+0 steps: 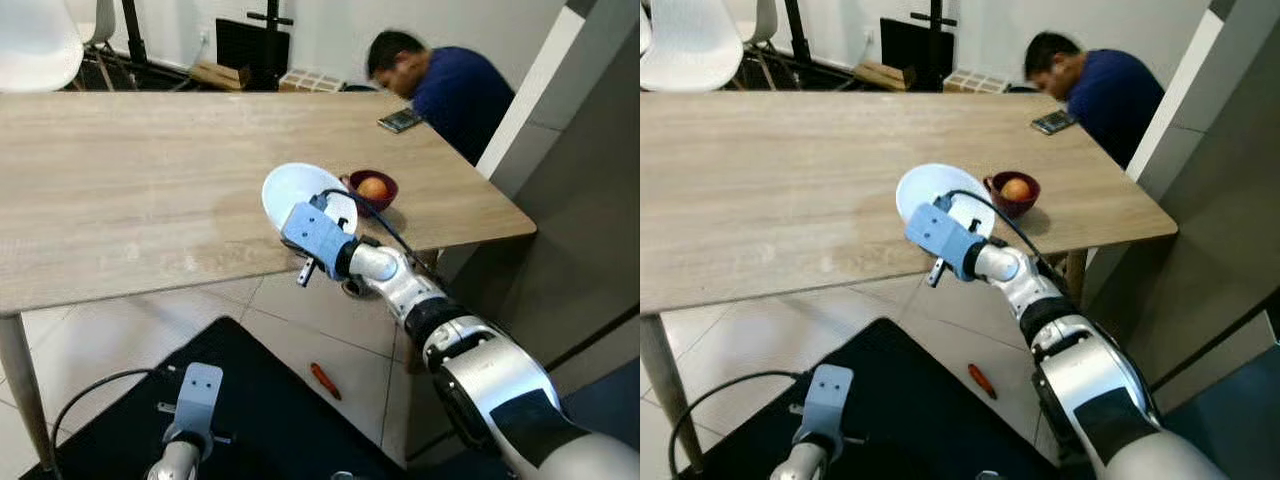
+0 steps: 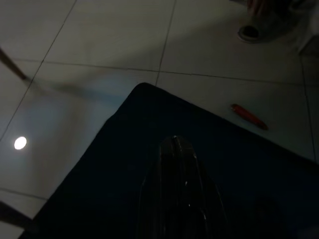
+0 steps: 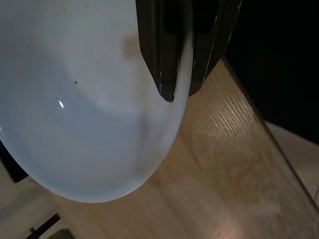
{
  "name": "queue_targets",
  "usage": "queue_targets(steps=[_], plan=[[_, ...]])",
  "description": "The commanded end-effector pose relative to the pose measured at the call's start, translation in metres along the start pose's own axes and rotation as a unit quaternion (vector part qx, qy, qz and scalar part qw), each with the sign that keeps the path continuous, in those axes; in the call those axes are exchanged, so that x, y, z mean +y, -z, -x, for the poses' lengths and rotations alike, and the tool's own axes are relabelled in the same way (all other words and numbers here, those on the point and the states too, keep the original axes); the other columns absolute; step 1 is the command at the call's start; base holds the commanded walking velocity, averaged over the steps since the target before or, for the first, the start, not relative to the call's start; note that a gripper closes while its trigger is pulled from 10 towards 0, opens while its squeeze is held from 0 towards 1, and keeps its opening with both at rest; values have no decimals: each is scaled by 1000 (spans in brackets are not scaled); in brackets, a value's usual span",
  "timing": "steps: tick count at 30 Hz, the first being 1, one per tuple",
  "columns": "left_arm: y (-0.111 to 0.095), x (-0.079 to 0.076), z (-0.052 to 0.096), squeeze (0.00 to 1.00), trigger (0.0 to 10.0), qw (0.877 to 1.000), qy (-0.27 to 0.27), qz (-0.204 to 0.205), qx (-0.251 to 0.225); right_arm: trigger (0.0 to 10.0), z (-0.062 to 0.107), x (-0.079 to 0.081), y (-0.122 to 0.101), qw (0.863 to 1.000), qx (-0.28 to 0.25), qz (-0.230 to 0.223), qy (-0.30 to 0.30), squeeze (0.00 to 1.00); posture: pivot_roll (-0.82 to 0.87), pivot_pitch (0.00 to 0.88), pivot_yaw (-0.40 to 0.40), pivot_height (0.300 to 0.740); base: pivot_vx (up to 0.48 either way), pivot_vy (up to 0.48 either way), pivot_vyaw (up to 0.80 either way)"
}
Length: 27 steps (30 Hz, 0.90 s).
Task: Restocking fridge
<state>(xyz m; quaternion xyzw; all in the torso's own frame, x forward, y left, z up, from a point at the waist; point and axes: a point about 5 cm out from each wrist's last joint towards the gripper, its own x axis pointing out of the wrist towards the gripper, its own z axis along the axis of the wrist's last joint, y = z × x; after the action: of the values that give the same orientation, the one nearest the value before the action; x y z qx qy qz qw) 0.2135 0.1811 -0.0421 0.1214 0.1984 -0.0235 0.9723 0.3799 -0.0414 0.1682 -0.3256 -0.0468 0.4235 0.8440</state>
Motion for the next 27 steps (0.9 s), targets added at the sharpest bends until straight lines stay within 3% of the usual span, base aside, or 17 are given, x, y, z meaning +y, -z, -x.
queue_targets(steps=[1,4,7,8,11,12,15,20,27], plan=[[-2,-3,3,0,10000,999,18,-24,-22,10000,-2,-1,-2,1000,7,6,-8,0,-52,138,-144,740,0,0,0],[-23,-11,1,0,10000,993,45,-61,-95,10000,-6,-1,-8,1000,11,8,-17,0,-40,151,-145,740,0,0,0],[-42,-10,-4,0,10000,987,35,-76,-138,10000,-8,0,-10,999,13,15,-26,0,-36,153,-147,740,0,0,0],[-42,-10,-4,0,10000,987,35,-76,-138,10000,-8,0,-10,999,13,15,-26,0,-36,153,-147,740,0,0,0],[-77,-8,-14,0,10000,981,9,-58,-186,10000,-10,0,-14,998,17,39,-42,0,-29,157,-148,740,0,0,0],[-77,-8,-14,0,10000,981,9,-58,-186,10000,-10,0,-14,998,17,39,-42,0,-29,157,-148,740,0,0,0],[-110,-13,-16,0,10000,966,30,-69,-247,10000,-13,-3,-22,997,22,62,-51,0,-32,160,-145,740,0,0,0],[-128,-18,-15,0,10000,955,47,-85,-280,10000,-17,-8,-28,995,39,84,-28,0,-28,160,-146,740,0,0,0],[-126,-18,-13,0,10000,961,44,-76,-264,10000,-20,-13,-34,997,47,67,-12,0,-26,159,-153,740,0,0,0]])
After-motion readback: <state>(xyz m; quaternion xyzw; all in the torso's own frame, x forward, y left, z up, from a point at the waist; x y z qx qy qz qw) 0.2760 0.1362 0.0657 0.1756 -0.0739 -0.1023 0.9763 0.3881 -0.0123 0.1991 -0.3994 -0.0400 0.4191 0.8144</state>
